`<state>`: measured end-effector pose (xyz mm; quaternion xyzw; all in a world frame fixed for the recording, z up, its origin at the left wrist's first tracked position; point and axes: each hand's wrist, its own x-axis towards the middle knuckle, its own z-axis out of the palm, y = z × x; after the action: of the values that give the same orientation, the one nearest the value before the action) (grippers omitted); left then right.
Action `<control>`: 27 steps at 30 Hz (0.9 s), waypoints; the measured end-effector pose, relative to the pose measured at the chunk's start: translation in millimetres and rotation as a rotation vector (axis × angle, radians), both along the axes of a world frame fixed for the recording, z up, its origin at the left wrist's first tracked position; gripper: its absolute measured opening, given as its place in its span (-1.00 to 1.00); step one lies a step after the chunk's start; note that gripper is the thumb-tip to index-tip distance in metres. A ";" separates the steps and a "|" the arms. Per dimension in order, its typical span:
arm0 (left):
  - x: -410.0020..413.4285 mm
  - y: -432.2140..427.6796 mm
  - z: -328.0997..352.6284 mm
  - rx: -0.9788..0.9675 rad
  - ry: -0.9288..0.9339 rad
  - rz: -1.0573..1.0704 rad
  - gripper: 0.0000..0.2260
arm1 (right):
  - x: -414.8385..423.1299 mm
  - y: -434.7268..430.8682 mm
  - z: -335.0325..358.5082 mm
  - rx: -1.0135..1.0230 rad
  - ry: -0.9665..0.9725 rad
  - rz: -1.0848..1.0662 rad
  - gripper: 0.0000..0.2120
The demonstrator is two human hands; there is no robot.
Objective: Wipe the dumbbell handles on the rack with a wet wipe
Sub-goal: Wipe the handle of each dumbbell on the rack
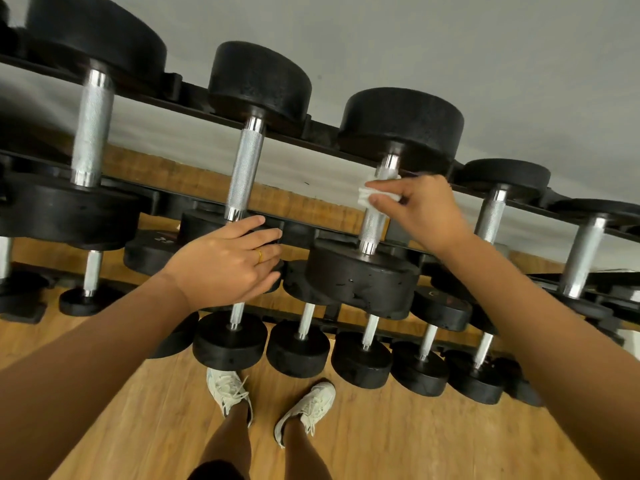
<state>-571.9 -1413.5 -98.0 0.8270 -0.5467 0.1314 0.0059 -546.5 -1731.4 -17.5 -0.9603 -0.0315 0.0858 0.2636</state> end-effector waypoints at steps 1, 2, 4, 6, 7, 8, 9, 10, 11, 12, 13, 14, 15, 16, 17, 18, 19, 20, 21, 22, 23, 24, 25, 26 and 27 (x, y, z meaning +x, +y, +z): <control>0.1 -0.2 0.2 0.005 0.004 0.001 -0.57 | 2.5 0.7 3.0 0.005 -0.010 -0.024 -0.71; 0.1 -0.2 0.1 0.011 0.007 0.002 -0.56 | 5.4 1.8 5.5 0.015 -0.028 -0.072 -0.71; -0.3 1.0 0.3 0.022 0.018 0.007 -0.55 | 7.2 5.9 7.7 0.014 -0.061 -0.146 -0.70; 0.7 0.9 1.3 0.033 0.029 0.015 -0.53 | 4.1 11.2 7.4 0.010 -0.030 -0.125 -0.70; 1.4 1.0 1.9 0.047 0.037 0.019 -0.52 | 3.0 14.1 7.4 -0.003 0.015 -0.085 -0.70; 1.6 1.2 2.5 0.061 0.048 0.022 -0.51 | 2.3 16.7 7.9 -0.034 0.066 -0.035 -0.70; 1.2 1.4 2.8 0.070 0.059 0.025 -0.50 | 2.5 19.1 10.4 -0.073 0.111 0.008 -0.71; 0.9 1.4 2.8 0.073 0.064 0.028 -0.49 | 4.1 20.0 13.1 -0.102 0.132 0.032 -0.71; 0.6 1.4 2.4 0.074 0.065 0.032 -0.48 | 5.6 20.2 16.0 -0.122 0.123 0.027 -0.71; 0.7 1.6 2.0 0.075 0.066 0.034 -0.48 | 6.3 19.7 17.8 -0.125 0.090 0.003 -0.71; 0.8 1.9 1.5 0.073 0.067 0.037 -0.48 | 5.4 18.9 18.3 -0.121 0.065 -0.021 -0.71; 0.9 2.2 0.8 0.071 0.068 0.038 -0.49 | 2.6 18.0 17.5 -0.115 0.071 -0.025 -0.71; 1.1 2.3 -0.1 0.069 0.065 0.036 -0.49 | -1.9 18.2 15.9 -0.120 0.120 -0.002 -0.71; 1.3 2.2 -0.8 0.071 0.063 0.034 -0.49 | -7.2 18.2 13.3 -0.135 0.203 0.048 -0.70; 1.5 2.2 -1.1 0.076 0.064 0.034 -0.49 | -12.3 18.6 11.4 -0.164 0.293 0.113 -0.71; 1.4 2.2 -1.0 0.080 0.067 0.033 -0.49 | -16.7 19.3 10.6 -0.198 0.354 0.172 -0.71; 1.3 2.1 -0.8 0.082 0.068 0.032 -0.49 | -19.1 19.5 10.5 -0.227 0.364 0.202 -0.71; 1.6 2.1 -0.6 0.082 0.066 0.031 -0.49 | -19.0 18.1 10.5 -0.242 0.326 0.193 -0.71; 1.9 2.3 -0.2 0.084 0.068 0.031 -0.50 | -18.8 17.6 11.0 -0.244 0.262 0.150 -0.71; 1.9 2.4 0.1 0.087 0.072 0.032 -0.50 | -19.2 17.5 11.2 -0.231 0.204 0.099 -0.71; 1.5 2.5 0.2 0.090 0.073 0.033 -0.50 | -20.0 17.4 10.8 -0.210 0.181 0.060 -0.70; 1.1 2.4 0.2 0.094 0.067 0.037 -0.50 | -21.8 17.6 9.4 -0.183 0.191 0.052 -0.70; 0.8 2.3 0.2 0.097 0.060 0.044 -0.50 | -24.3 18.5 8.2 -0.162 0.230 0.074 -0.71; 0.9 2.1 0.4 0.096 0.053 0.056 -0.50 | -26.4 18.7 6.9 -0.154 0.278 0.112 -0.71; 1.2 1.7 1.1 0.090 0.049 0.076 -0.49 | -27.6 18.8 6.3 -0.165 0.307 0.150 -0.71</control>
<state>-570.7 -1411.9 -96.8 0.8495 -0.5200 0.0863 -0.0229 -574.0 -1712.6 -11.3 -0.9492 -0.0551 0.2531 0.1788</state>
